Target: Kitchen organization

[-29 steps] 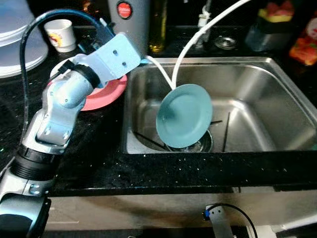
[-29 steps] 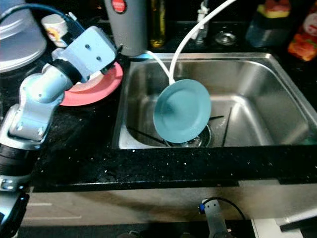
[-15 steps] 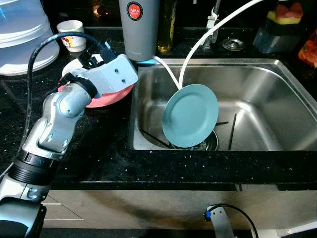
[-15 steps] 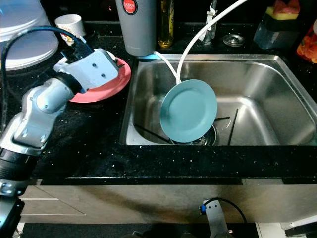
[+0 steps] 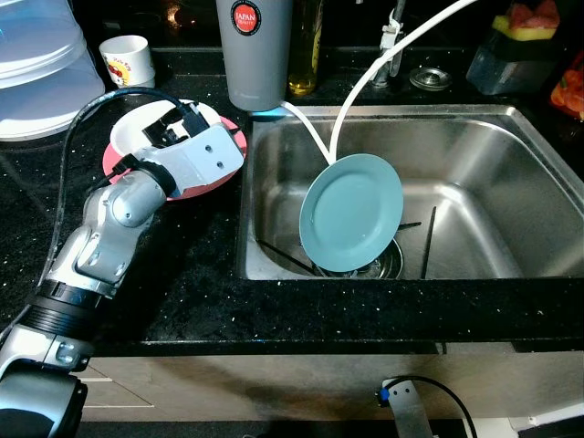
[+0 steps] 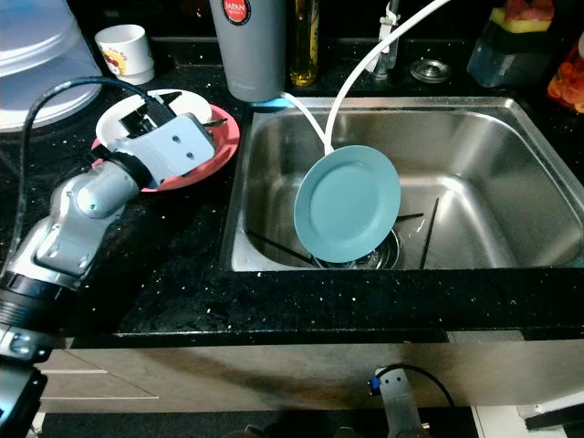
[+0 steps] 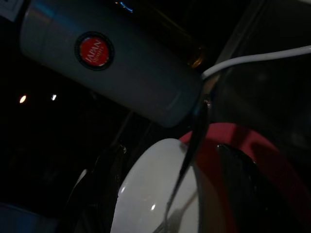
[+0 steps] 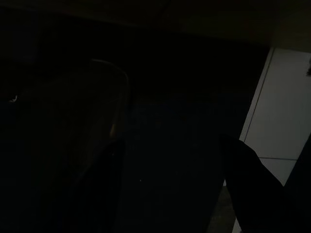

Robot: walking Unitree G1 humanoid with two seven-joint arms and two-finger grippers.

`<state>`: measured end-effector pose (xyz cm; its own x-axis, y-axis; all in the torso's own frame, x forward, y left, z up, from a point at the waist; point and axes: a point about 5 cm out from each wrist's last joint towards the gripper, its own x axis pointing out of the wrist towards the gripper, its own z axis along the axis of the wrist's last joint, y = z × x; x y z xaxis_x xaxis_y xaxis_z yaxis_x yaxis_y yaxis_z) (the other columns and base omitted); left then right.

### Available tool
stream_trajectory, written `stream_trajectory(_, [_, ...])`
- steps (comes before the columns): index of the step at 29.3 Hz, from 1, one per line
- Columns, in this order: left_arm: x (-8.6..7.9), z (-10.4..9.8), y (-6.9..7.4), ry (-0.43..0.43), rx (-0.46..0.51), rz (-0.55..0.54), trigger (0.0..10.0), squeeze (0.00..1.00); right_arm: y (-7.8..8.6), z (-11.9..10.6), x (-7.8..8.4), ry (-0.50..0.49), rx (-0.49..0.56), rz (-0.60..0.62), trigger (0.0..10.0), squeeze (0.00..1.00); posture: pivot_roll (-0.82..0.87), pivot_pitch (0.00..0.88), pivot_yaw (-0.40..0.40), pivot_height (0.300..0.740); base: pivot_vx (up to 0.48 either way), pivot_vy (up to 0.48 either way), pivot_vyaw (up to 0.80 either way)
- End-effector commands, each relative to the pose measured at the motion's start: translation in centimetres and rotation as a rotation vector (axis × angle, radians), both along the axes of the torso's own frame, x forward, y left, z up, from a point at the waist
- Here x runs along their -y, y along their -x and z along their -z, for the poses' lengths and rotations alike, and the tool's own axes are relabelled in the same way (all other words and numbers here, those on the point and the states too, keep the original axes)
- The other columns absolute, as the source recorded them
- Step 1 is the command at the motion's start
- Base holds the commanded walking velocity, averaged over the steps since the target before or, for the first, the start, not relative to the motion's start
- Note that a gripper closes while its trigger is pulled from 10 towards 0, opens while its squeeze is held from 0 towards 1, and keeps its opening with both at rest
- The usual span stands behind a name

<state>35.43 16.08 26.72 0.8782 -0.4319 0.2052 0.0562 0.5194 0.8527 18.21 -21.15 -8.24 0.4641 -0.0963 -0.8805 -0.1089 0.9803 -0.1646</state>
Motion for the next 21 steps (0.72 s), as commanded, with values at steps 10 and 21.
stream_trajectory(10, [1.19,-0.20,-0.17,0.030,0.014,0.074,0.0,0.00,1.15,0.36,0.83,0.010,-0.019,0.032,10.0,0.00,-0.04,0.170,-0.023,0.740,0.000,0.000,0.00])
stream_trajectory(21, [1.05,-0.24,-0.26,0.021,0.022,0.071,0.0,0.00,1.13,0.35,0.81,0.013,-0.016,0.038,10.0,0.00,-0.04,0.166,-0.020,0.740,0.000,0.000,0.00])
